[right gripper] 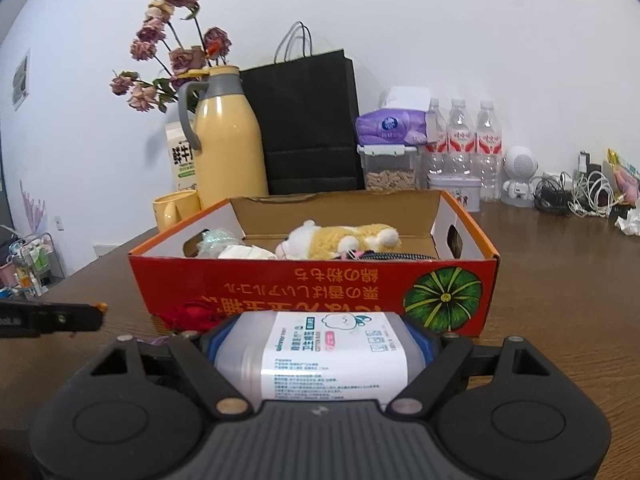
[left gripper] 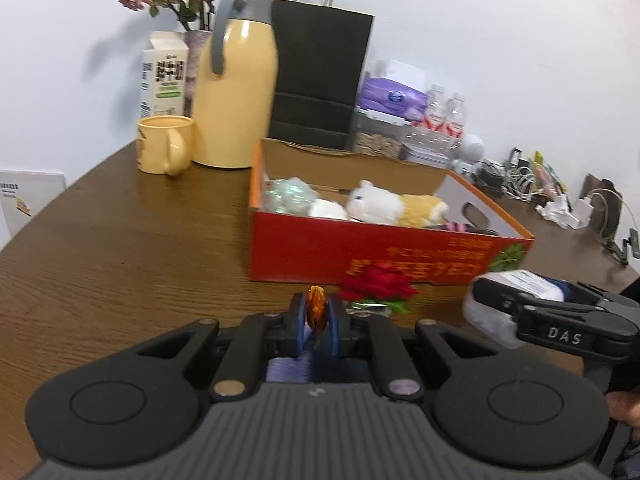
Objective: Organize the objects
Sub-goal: 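Carry the orange toy and white container toward the box with both tools, then open the left tool over the box to drop the orange toy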
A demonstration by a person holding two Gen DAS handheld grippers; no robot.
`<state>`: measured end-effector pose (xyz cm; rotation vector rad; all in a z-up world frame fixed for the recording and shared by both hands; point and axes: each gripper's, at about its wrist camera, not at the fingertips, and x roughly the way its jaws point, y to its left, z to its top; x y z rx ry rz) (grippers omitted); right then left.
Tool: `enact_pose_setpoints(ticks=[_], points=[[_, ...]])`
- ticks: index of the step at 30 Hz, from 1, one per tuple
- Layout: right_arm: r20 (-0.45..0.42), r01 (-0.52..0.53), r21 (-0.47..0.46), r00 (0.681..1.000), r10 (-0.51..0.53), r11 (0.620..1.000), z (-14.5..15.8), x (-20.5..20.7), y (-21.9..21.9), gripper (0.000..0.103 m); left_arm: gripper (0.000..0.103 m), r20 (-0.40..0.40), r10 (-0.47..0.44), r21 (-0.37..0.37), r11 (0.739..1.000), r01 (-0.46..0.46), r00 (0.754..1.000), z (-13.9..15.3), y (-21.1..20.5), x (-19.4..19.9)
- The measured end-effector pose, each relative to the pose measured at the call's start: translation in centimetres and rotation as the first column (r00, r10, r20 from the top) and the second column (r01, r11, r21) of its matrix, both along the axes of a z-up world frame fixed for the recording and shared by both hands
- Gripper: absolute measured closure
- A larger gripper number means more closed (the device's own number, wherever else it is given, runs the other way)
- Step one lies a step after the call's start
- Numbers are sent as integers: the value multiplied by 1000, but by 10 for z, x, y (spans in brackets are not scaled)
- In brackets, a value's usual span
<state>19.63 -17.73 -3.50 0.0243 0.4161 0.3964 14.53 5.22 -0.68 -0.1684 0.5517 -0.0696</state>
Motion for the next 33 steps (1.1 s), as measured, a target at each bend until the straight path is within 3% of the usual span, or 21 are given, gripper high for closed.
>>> enact_pose_setpoints(ticks=[11, 18, 24, 33], points=[[46, -22, 16, 999, 21, 1000, 15, -10, -4, 21, 91, 11, -45, -12, 999, 45, 999, 8, -31, 12], [127, -20, 13, 992, 18, 1000, 42, 3, -6, 21, 90, 85, -50, 23, 999, 49, 995, 39, -44, 36], [190, -5, 10, 982, 3, 1000, 70, 33, 0, 21, 90, 122, -12, 0, 1000, 12, 992, 63, -45, 74], [154, 36, 21, 987, -39, 999, 74, 106, 23, 21, 90, 111, 88, -1, 996, -89, 990, 66, -37, 146]])
